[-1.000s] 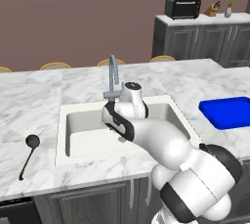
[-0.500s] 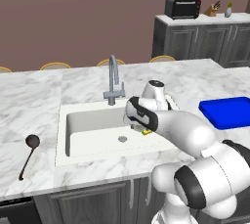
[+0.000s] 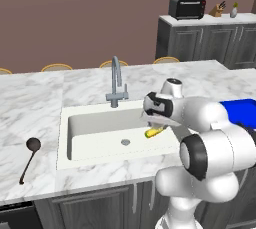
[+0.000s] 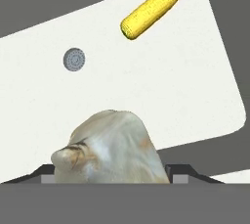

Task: Pick up all produce items and place them in the sink. Turn on the sink faucet to wash them. Then turn the sink off and put them in the tray.

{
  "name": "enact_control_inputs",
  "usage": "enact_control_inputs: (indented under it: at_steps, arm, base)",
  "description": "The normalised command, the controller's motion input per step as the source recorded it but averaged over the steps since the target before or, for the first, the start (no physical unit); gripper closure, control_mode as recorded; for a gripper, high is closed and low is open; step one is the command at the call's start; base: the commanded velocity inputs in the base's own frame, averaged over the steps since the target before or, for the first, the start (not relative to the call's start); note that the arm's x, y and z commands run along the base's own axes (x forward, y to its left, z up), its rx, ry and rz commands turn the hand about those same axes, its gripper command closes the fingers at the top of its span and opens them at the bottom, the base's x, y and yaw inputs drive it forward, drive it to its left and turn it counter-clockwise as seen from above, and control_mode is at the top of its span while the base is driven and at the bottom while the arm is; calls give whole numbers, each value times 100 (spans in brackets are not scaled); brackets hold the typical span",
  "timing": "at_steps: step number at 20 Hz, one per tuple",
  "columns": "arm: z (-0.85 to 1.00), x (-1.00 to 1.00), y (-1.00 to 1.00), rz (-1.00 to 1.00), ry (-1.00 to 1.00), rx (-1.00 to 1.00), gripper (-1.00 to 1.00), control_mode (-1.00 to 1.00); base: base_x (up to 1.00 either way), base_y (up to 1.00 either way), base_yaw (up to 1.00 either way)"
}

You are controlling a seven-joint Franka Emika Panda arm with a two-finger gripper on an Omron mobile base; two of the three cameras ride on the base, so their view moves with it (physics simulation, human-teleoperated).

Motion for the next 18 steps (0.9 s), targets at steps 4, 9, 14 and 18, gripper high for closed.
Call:
enact_control_inputs:
  at_steps: [4,9,14,18]
  arm:
    - [-12,22,-61,-8,11,0,100,-100]
    - [-32,1,-44,-8,10,0,100,-100]
    - [-38,0,-20,-7,4,0,100,-100]
    - [-34,4,0,-3,0,0,100,-100]
  base:
    - [0,0,0]
    - [0,0,0]
    - [0,0,0]
    - [0,0,0]
